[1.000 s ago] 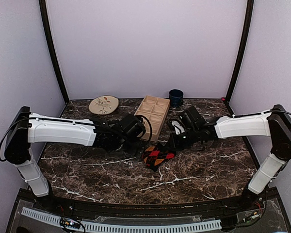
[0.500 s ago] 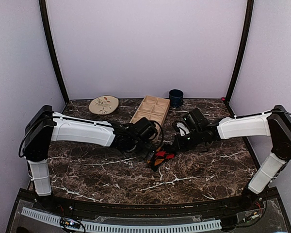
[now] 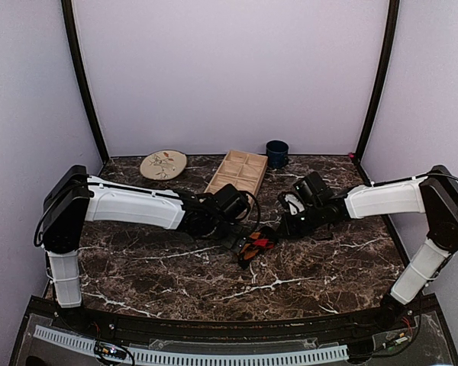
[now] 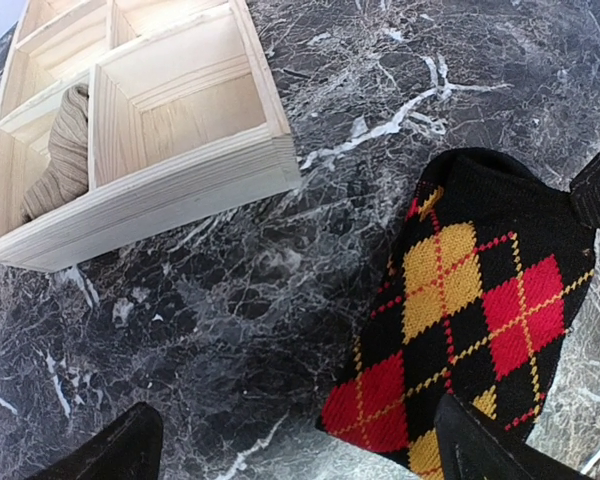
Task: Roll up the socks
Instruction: Fold the sock at the center of the board.
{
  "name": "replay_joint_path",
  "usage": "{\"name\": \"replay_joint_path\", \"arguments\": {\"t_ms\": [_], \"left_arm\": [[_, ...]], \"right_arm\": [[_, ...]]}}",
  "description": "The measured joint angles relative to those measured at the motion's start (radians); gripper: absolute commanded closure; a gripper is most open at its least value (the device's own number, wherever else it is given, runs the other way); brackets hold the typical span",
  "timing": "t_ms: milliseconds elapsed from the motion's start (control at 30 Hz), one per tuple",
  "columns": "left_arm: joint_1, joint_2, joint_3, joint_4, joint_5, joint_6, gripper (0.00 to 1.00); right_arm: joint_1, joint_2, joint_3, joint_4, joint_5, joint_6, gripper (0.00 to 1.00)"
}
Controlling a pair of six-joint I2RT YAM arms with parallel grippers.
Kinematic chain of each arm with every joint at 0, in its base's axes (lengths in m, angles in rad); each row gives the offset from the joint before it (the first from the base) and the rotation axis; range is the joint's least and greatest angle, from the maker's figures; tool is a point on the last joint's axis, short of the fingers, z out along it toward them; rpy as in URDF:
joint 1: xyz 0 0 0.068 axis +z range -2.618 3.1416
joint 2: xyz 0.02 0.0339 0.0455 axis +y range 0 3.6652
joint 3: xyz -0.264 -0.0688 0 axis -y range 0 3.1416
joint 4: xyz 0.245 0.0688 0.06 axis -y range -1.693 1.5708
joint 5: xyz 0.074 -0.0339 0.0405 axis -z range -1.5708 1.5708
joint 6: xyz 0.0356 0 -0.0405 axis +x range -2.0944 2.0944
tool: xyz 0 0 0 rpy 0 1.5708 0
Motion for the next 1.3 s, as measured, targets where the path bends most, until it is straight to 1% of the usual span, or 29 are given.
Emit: {"name": "replay_joint_path", "arguments": {"t_ms": [133, 267, 533, 900, 1300], "left_arm": [[0.000, 0.000, 0.002, -0.017, 0.023, -0.013, 0.10], [0.000, 0.000, 0.002, -0.037, 0.055, -0.032, 0.13], [0.000, 0.000, 0.002, -0.065, 0.098, -0.056, 0.13], [0.000, 0.003, 0.002, -0.082, 0.124, -0.064, 0.14], [0.000, 0.059, 0.002, -0.092, 0.145, -0.082, 0.14]], "right_arm": [[-0.002, 0.000, 0.000, 0.000, 0.000, -0.008, 1.00], [-0.003, 0.000, 0.000, 0.001, 0.000, -0.013, 1.00], [-0.005, 0.009, 0.000, 0.010, 0.000, -0.021, 1.00], [-0.012, 0.058, -0.003, 0.016, 0.006, -0.033, 1.00], [-0.024, 0.078, 0.002, 0.016, 0.012, -0.049, 1.00]]}}
